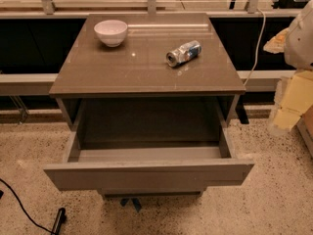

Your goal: Close top drawer

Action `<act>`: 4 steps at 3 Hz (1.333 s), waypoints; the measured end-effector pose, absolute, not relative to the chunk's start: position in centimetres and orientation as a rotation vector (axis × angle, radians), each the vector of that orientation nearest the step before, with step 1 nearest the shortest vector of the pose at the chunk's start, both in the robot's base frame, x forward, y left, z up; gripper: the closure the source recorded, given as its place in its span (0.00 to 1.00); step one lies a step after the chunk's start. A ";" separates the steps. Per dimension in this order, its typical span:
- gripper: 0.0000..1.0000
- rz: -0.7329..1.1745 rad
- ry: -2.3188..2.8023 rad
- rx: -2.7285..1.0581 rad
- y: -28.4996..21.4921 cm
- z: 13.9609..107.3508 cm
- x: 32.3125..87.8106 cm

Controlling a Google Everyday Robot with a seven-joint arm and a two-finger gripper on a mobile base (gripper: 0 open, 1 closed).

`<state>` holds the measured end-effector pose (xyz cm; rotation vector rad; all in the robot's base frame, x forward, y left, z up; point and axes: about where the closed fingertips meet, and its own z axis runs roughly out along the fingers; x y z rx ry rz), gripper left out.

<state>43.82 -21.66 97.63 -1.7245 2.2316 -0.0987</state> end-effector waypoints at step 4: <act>0.48 0.323 1.942 -1.704 -9.1 83.0 43.1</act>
Offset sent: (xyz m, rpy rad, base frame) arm 0.0053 0.0589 -0.0646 0.1686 -0.0404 0.0944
